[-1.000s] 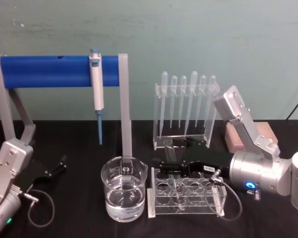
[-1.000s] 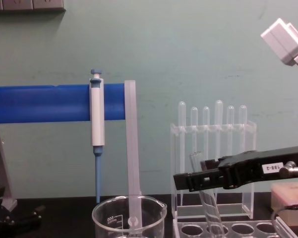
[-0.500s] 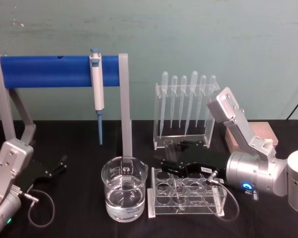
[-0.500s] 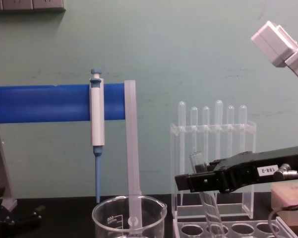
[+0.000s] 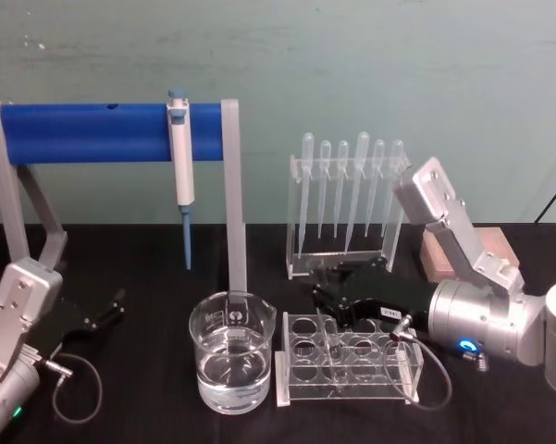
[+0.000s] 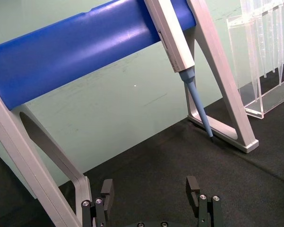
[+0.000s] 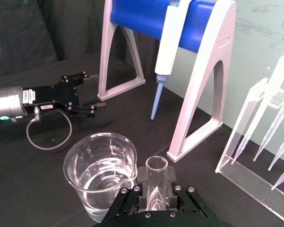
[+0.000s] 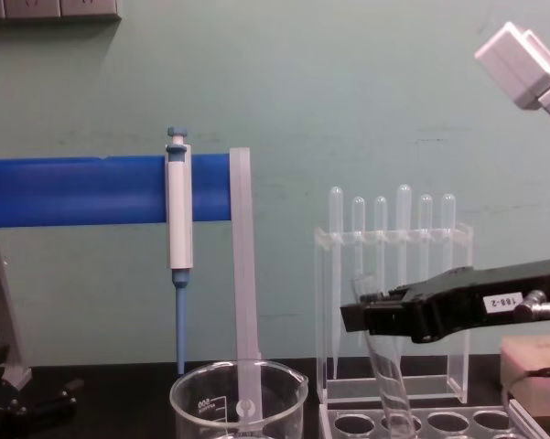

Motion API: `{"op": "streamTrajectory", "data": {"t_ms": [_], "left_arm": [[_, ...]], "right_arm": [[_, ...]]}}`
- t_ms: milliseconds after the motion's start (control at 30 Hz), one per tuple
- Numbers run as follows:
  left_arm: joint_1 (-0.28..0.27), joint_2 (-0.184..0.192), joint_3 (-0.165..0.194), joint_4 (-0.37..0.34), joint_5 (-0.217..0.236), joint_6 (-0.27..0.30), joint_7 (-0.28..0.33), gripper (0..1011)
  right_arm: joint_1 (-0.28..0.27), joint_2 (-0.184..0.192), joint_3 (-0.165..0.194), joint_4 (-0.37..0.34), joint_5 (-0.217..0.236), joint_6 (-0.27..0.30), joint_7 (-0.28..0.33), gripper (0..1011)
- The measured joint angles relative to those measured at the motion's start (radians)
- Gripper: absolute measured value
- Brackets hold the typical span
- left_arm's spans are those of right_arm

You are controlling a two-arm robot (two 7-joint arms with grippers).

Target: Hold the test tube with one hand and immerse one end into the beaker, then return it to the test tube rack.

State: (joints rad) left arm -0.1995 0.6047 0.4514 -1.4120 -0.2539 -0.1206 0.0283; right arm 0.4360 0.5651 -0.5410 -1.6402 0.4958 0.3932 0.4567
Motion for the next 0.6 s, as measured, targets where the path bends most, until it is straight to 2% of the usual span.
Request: {"op": "streamTrajectory", "data": {"t_ms": [233, 467, 600], "left_arm": [[0.000, 0.000, 0.000, 0.000, 0.000, 0.000, 0.000, 1000], [0.000, 0.000, 0.000, 0.000, 0.000, 0.000, 0.000, 1000], [0.000, 0.000, 0.000, 0.000, 0.000, 0.000, 0.000, 1000]], "right_arm": [[-0.026, 0.006, 0.032, -0.035, 0.027, -0.011, -0.011, 224], [-0.078, 0.018, 0.106, -0.111, 0.087, -0.057, -0.047, 224], [-0.094, 0.028, 0.129, -0.148, 0.104, -0.074, -0.062, 224]]}}
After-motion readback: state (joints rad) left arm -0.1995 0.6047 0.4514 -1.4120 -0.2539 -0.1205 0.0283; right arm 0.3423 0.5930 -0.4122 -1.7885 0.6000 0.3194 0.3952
